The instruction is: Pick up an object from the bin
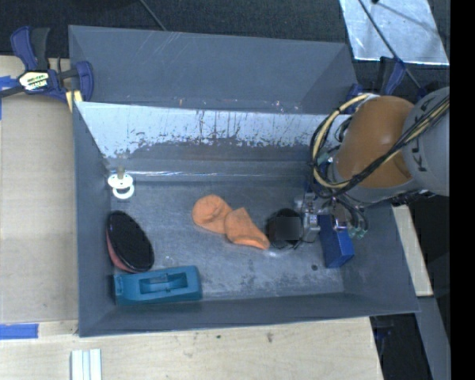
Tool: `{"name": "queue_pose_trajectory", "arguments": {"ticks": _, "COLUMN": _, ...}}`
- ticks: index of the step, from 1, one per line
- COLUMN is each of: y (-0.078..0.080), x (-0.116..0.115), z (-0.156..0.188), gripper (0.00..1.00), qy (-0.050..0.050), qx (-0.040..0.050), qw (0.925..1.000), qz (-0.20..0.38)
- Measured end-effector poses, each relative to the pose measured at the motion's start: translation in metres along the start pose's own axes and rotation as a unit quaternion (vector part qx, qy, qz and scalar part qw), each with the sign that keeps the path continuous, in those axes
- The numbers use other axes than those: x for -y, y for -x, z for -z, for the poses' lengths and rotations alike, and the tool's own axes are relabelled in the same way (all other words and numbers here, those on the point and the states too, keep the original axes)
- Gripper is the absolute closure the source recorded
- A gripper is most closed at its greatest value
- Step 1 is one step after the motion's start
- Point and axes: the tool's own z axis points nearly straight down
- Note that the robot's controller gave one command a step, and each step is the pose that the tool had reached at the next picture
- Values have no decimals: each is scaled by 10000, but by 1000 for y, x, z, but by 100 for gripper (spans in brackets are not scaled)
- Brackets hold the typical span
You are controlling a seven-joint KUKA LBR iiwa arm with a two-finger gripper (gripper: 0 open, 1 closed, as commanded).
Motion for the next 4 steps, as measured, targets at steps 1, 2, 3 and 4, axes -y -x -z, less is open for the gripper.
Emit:
{"name": "queue_pose_trajectory", "arguments": {"ticks": 1, "y": -21, "x": 2, "z": 15, "gripper": 100, "qy": -11, "qx": -3, "qw": 10000, "qz": -92}}
{"name": "queue_pose_trajectory", "arguments": {"ticks": 2, "y": -29, "x": 1, "z": 12, "gripper": 100, "qy": -11, "qx": -1, "qw": 9998, "qz": -213}}
{"name": "queue_pose_trajectory", "arguments": {"ticks": 3, "y": -30, "x": -15, "z": 1, "gripper": 100, "qy": -19, "qx": -5, "qw": 9993, "qz": -365}}
{"name": "queue_pose_trajectory", "arguments": {"ticks": 4, "y": -27, "x": -19, "z": 37, "gripper": 100, "qy": -10, "qx": -42, "qw": 9996, "qz": -295}}
